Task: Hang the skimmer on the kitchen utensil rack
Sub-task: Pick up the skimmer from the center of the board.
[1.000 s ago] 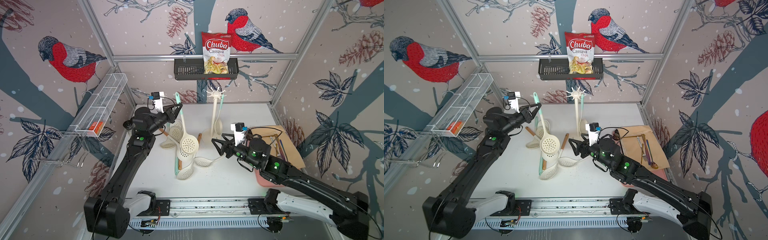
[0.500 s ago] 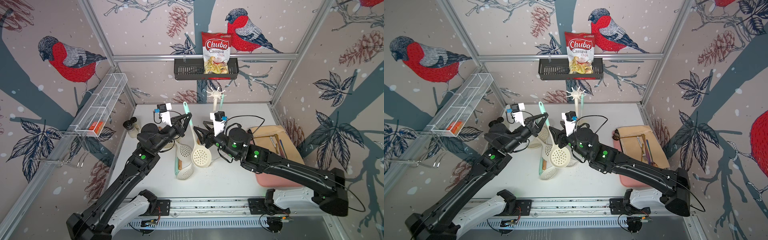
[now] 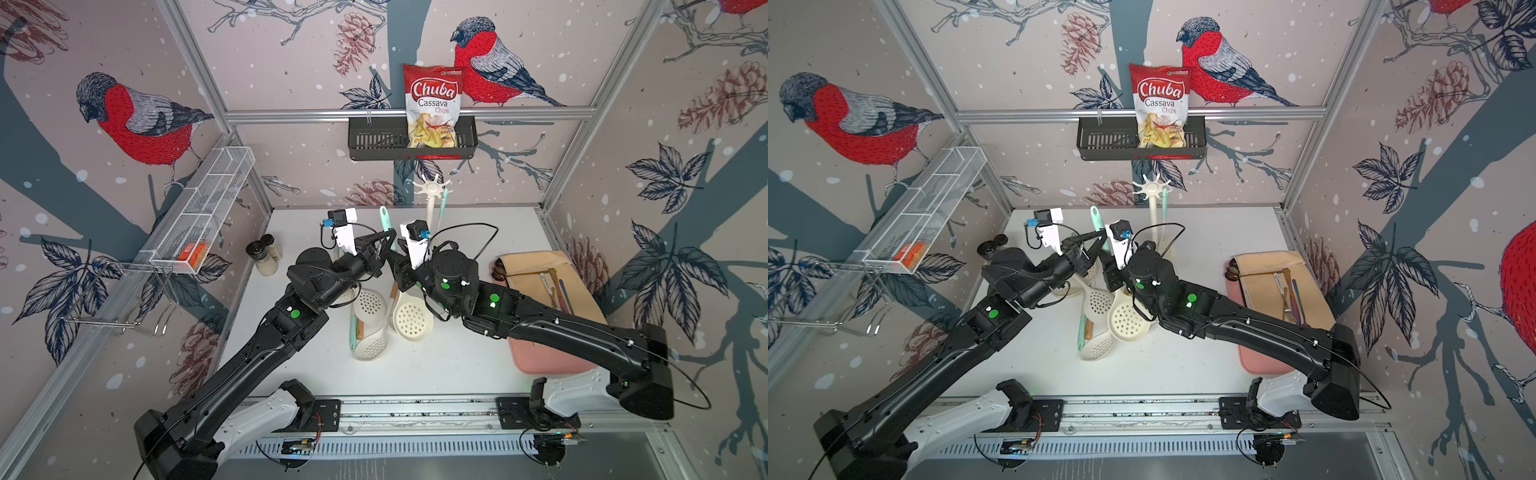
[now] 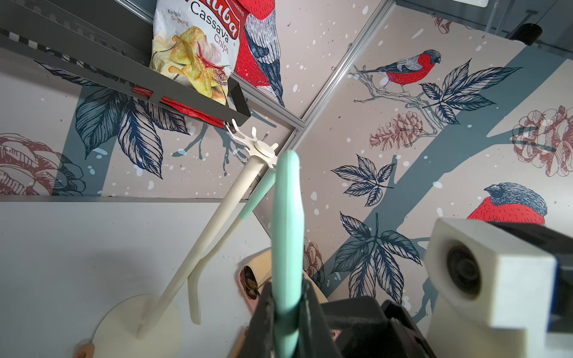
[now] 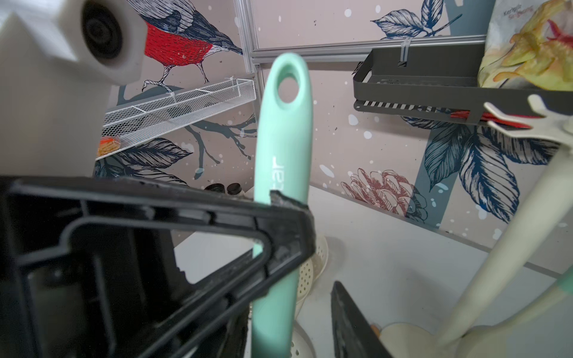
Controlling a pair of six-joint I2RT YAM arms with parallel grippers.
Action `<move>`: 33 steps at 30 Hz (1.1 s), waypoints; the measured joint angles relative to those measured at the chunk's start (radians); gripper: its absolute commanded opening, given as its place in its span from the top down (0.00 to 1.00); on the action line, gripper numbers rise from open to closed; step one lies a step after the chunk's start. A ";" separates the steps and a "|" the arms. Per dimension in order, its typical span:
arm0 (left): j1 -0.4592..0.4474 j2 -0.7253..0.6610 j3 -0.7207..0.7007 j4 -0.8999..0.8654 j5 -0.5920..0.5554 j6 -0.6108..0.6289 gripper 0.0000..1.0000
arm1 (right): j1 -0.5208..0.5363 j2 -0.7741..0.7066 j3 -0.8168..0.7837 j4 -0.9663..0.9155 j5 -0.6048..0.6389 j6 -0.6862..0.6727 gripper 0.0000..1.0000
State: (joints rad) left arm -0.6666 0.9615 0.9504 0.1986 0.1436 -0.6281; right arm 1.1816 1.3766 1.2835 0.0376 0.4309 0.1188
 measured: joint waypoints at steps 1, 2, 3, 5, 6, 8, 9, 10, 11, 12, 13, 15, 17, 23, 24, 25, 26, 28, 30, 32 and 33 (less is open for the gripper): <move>-0.004 0.000 0.000 0.000 -0.009 0.000 1.00 | 0.000 0.002 0.007 -0.006 0.002 -0.016 0.64; -0.007 0.000 0.000 0.002 -0.013 0.000 1.00 | -0.001 0.003 0.012 -0.011 0.002 -0.018 0.67; -0.009 0.000 0.000 0.004 -0.014 0.000 1.00 | -0.003 0.003 0.015 -0.013 0.000 -0.027 0.71; -0.011 0.000 0.000 0.007 -0.016 0.000 1.00 | -0.003 0.002 0.018 -0.015 -0.011 -0.041 0.79; -0.011 0.000 0.000 0.007 -0.016 0.000 1.00 | -0.003 0.002 0.018 -0.015 -0.019 -0.045 0.86; -0.012 0.000 -0.001 0.008 -0.017 0.000 1.00 | -0.004 0.001 0.018 -0.016 -0.023 -0.050 0.98; -0.013 0.001 -0.001 0.013 -0.016 -0.001 1.00 | -0.005 -0.003 0.017 -0.016 -0.029 -0.052 1.00; -0.013 0.001 -0.002 0.017 -0.013 -0.001 1.00 | -0.005 -0.010 0.011 -0.016 -0.031 -0.054 1.00; -0.016 0.000 -0.002 0.018 -0.011 -0.002 0.91 | -0.005 -0.019 0.003 -0.015 -0.036 -0.053 1.00; -0.018 0.000 -0.002 0.022 -0.003 -0.003 0.79 | -0.006 -0.031 -0.005 -0.015 -0.041 -0.053 1.00; -0.018 0.000 -0.002 0.026 0.012 -0.002 0.65 | -0.007 -0.046 -0.018 -0.014 -0.049 -0.053 1.00; -0.019 0.000 -0.002 0.027 0.030 -0.001 0.38 | -0.011 -0.079 -0.048 -0.007 -0.060 -0.049 1.00; -0.019 0.000 -0.002 0.028 0.038 -0.001 0.19 | -0.025 -0.121 -0.078 0.000 -0.068 -0.029 1.00; -0.019 -0.013 0.040 0.005 0.070 0.032 0.07 | -0.056 -0.266 -0.183 0.004 -0.095 0.040 1.00; -0.019 -0.013 0.056 -0.018 0.070 0.039 0.07 | -0.064 -0.294 -0.203 -0.004 -0.100 0.045 1.00; -0.019 -0.010 0.073 -0.038 0.070 0.057 0.07 | -0.077 -0.324 -0.221 -0.017 -0.098 0.054 1.00; -0.019 -0.008 0.086 -0.056 0.069 0.069 0.06 | -0.090 -0.348 -0.235 -0.029 -0.097 0.067 1.00; -0.020 0.003 0.116 -0.104 0.066 0.109 0.05 | -0.135 -0.411 -0.270 -0.066 -0.098 0.076 1.00; -0.028 0.017 0.135 -0.158 0.044 0.143 0.05 | -0.185 -0.458 -0.292 -0.105 -0.099 0.093 1.00; -0.045 0.031 0.145 -0.203 0.008 0.179 0.04 | -0.240 -0.492 -0.301 -0.156 -0.109 0.093 1.00; -0.058 0.041 0.150 -0.222 -0.014 0.196 0.04 | -0.274 -0.504 -0.300 -0.181 -0.116 0.093 1.00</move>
State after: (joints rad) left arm -0.7242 1.0023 1.1004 -0.0238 0.1295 -0.4320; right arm 0.9077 0.8730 0.9833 -0.1436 0.3149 0.2119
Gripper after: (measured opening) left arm 0.955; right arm 0.170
